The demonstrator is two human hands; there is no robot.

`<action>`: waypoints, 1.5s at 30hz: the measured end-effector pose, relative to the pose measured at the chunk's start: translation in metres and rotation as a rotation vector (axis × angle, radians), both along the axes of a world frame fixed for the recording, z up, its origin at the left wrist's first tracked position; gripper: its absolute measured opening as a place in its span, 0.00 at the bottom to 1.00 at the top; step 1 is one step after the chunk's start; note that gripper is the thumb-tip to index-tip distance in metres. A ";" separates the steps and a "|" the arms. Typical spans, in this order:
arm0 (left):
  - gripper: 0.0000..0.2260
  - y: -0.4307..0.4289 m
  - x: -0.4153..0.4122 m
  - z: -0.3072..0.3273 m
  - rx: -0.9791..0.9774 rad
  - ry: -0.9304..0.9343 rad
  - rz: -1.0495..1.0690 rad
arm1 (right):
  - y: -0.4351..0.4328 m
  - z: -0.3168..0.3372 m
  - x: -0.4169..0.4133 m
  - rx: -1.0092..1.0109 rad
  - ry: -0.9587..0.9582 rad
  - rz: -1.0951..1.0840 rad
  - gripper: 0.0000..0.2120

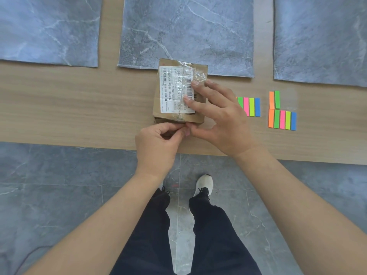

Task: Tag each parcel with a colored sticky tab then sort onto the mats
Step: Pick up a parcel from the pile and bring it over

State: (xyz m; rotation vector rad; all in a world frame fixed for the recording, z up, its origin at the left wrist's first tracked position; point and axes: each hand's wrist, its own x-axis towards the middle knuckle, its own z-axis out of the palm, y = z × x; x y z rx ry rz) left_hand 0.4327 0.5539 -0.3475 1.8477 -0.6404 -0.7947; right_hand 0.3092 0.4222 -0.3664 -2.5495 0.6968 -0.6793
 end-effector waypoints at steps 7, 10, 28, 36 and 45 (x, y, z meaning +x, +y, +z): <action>0.04 0.018 0.026 0.001 0.173 -0.119 0.193 | 0.011 -0.012 0.007 -0.024 -0.030 -0.069 0.22; 0.10 0.018 0.038 0.002 0.037 0.040 0.296 | 0.018 -0.018 0.011 -0.047 -0.002 -0.084 0.23; 0.25 -0.010 0.053 0.055 -0.231 0.492 0.012 | 0.035 0.076 0.034 1.133 -0.540 -0.636 0.19; 0.25 -0.024 0.070 0.146 -0.320 0.405 -0.055 | 0.027 0.176 0.051 1.061 -0.639 -0.597 0.19; 0.25 -0.035 0.092 0.273 -0.477 0.294 -0.150 | 0.020 0.305 0.069 0.914 -0.774 -0.503 0.18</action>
